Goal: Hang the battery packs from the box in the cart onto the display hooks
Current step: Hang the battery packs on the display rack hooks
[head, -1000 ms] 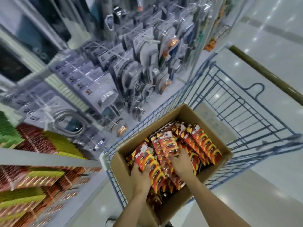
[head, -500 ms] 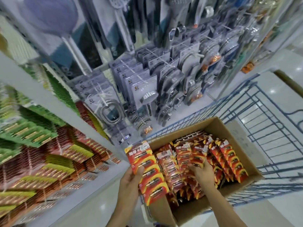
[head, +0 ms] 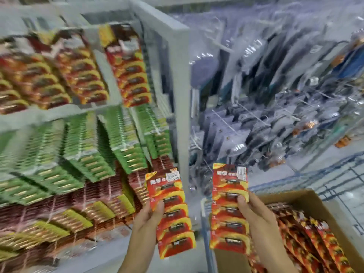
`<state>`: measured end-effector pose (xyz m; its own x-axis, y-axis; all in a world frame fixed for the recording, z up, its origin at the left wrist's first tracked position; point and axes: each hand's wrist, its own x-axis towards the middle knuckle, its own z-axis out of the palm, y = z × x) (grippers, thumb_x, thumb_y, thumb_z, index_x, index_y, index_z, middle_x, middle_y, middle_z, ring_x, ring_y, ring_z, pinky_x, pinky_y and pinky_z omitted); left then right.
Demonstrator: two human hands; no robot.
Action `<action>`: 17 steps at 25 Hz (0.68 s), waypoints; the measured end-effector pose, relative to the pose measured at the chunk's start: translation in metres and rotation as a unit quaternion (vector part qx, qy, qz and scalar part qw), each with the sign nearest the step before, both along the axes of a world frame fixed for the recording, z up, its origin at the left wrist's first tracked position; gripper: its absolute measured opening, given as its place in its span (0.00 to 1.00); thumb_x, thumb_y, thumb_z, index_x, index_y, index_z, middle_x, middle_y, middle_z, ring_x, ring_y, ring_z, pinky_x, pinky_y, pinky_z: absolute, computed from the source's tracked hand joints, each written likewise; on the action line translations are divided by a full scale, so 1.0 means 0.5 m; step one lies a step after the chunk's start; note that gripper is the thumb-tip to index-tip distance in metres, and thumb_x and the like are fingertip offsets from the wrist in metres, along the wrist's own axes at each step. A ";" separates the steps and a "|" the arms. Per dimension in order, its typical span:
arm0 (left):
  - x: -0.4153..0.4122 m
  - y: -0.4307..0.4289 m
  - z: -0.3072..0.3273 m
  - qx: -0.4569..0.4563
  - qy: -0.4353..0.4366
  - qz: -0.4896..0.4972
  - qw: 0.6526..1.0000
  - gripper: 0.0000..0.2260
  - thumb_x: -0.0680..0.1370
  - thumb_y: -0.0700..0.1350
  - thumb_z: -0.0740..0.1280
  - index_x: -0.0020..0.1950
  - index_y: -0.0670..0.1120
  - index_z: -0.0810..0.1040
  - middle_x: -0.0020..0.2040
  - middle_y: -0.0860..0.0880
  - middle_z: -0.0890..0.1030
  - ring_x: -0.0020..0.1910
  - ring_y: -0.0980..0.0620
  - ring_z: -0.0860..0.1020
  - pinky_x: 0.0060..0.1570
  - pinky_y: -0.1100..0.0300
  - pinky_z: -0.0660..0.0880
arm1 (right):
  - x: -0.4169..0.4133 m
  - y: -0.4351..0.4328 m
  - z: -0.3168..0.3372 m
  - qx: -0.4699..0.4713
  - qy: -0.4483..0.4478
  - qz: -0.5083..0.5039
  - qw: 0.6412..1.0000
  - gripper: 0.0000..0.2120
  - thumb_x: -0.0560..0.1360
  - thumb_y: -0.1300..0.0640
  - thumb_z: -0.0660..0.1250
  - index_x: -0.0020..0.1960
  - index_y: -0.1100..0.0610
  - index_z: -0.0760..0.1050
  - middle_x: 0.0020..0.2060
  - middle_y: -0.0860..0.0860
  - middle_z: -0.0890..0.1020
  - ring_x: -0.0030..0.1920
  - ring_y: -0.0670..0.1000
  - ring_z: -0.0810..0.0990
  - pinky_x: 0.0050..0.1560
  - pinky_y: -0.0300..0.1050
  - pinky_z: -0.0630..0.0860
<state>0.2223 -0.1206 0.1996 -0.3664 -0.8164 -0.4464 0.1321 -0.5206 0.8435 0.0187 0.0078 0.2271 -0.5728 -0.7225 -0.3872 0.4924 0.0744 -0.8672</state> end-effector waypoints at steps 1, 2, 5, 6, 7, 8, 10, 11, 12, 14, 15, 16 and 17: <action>0.025 -0.016 0.015 -0.015 0.001 0.012 1.000 0.20 0.76 0.50 0.69 0.67 0.45 0.80 0.55 0.41 0.87 0.52 0.37 0.86 0.49 0.45 0.82 | 0.030 -0.030 0.022 -0.006 0.007 0.009 1.000 0.09 0.81 0.57 0.66 0.52 0.59 0.83 0.46 0.61 0.87 0.42 0.60 0.88 0.38 0.54 0.85; 0.050 -0.030 0.030 -0.032 0.004 0.023 0.999 0.20 0.76 0.50 0.68 0.66 0.45 0.80 0.55 0.41 0.87 0.51 0.38 0.87 0.47 0.45 0.83 | 0.058 -0.059 0.040 -0.014 0.022 0.023 0.999 0.10 0.79 0.53 0.68 0.49 0.58 0.85 0.46 0.62 0.87 0.42 0.61 0.87 0.41 0.57 0.85; 0.128 -0.076 0.083 -0.068 0.029 0.063 0.995 0.17 0.75 0.49 0.67 0.62 0.45 0.80 0.51 0.42 0.88 0.46 0.41 0.88 0.38 0.50 0.85 | 0.144 -0.145 0.085 -0.032 0.072 0.092 0.993 0.13 0.76 0.43 0.70 0.46 0.52 0.86 0.45 0.59 0.88 0.44 0.59 0.87 0.42 0.53 0.83; 0.151 -0.090 0.100 -0.073 0.037 0.074 0.994 0.16 0.75 0.49 0.67 0.61 0.46 0.81 0.51 0.42 0.88 0.45 0.42 0.88 0.37 0.52 0.85 | 0.168 -0.171 0.099 -0.039 0.077 0.115 0.990 0.13 0.76 0.45 0.68 0.47 0.52 0.86 0.45 0.57 0.88 0.43 0.56 0.87 0.39 0.48 0.83; 0.173 -0.103 0.112 -0.076 0.046 0.085 0.992 0.16 0.74 0.49 0.67 0.60 0.46 0.81 0.51 0.43 0.88 0.45 0.43 0.88 0.37 0.52 0.85 | 0.189 -0.194 0.111 -0.047 0.077 0.135 0.987 0.13 0.76 0.47 0.66 0.47 0.53 0.85 0.45 0.56 0.88 0.43 0.55 0.88 0.38 0.46 0.82; 0.196 -0.116 0.124 -0.082 0.052 0.097 0.991 0.16 0.75 0.49 0.67 0.60 0.47 0.81 0.51 0.43 0.88 0.45 0.43 0.88 0.37 0.52 0.85 | 0.211 -0.218 0.125 -0.052 0.082 0.154 0.983 0.13 0.76 0.48 0.66 0.49 0.55 0.85 0.45 0.56 0.88 0.43 0.55 0.88 0.38 0.45 0.82; 0.229 -0.141 0.147 -0.095 0.050 0.125 0.986 0.16 0.75 0.50 0.66 0.60 0.46 0.82 0.51 0.42 0.88 0.45 0.43 0.88 0.38 0.49 0.85 | 0.242 -0.259 0.151 -0.065 0.096 0.173 0.978 0.14 0.77 0.50 0.65 0.50 0.58 0.84 0.45 0.57 0.88 0.42 0.55 0.88 0.37 0.45 0.83; 0.243 -0.154 0.159 -0.103 0.049 0.140 0.984 0.17 0.75 0.51 0.66 0.60 0.45 0.82 0.51 0.42 0.88 0.46 0.42 0.88 0.41 0.47 0.84 | 0.253 -0.278 0.163 -0.068 0.098 0.172 0.978 0.13 0.78 0.51 0.65 0.49 0.57 0.85 0.44 0.58 0.88 0.42 0.56 0.88 0.37 0.46 0.84; 0.255 -0.166 0.172 -0.109 0.049 0.154 0.981 0.17 0.76 0.51 0.66 0.60 0.45 0.82 0.51 0.42 0.88 0.46 0.42 0.88 0.46 0.46 0.83 | 0.263 -0.294 0.172 -0.069 0.096 0.166 0.979 0.13 0.79 0.51 0.65 0.47 0.55 0.86 0.45 0.58 0.88 0.42 0.56 0.88 0.38 0.48 0.84; 0.274 -0.191 0.207 -0.126 0.052 0.171 0.976 0.16 0.77 0.52 0.67 0.60 0.46 0.84 0.52 0.42 0.88 0.48 0.40 0.88 0.50 0.45 0.81 | 0.281 -0.322 0.191 -0.077 0.086 0.160 0.980 0.13 0.81 0.52 0.65 0.45 0.52 0.87 0.45 0.58 0.88 0.43 0.57 0.88 0.43 0.53 0.84; 0.280 -0.205 0.225 -0.139 0.052 0.175 0.973 0.15 0.78 0.52 0.67 0.60 0.46 0.84 0.53 0.41 0.88 0.48 0.40 0.87 0.48 0.45 0.82 | 0.287 -0.333 0.198 -0.076 0.084 0.159 0.981 0.13 0.81 0.52 0.65 0.44 0.50 0.87 0.45 0.57 0.88 0.43 0.57 0.88 0.46 0.54 0.83; 0.285 -0.219 0.247 -0.155 0.053 0.179 0.970 0.14 0.79 0.53 0.66 0.58 0.47 0.86 0.52 0.41 0.88 0.47 0.39 0.87 0.44 0.47 0.84 | 0.291 -0.343 0.204 -0.072 0.083 0.156 0.982 0.14 0.81 0.52 0.65 0.44 0.50 0.87 0.45 0.56 0.88 0.43 0.57 0.88 0.47 0.54 0.82; 0.288 -0.232 0.269 -0.173 0.056 0.180 0.967 0.14 0.80 0.53 0.65 0.55 0.48 0.87 0.52 0.41 0.88 0.46 0.40 0.88 0.40 0.48 0.84 | 0.295 -0.348 0.209 -0.071 0.078 0.150 0.983 0.14 0.81 0.52 0.65 0.43 0.51 0.88 0.44 0.56 0.88 0.41 0.56 0.88 0.45 0.53 0.82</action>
<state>0.3664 -0.2368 0.3342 -0.0605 -0.9933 -0.0982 0.3524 -0.1133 0.9290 0.1661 -0.1664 0.3317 -0.3703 -0.9082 -0.1951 0.3280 0.0687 -0.9422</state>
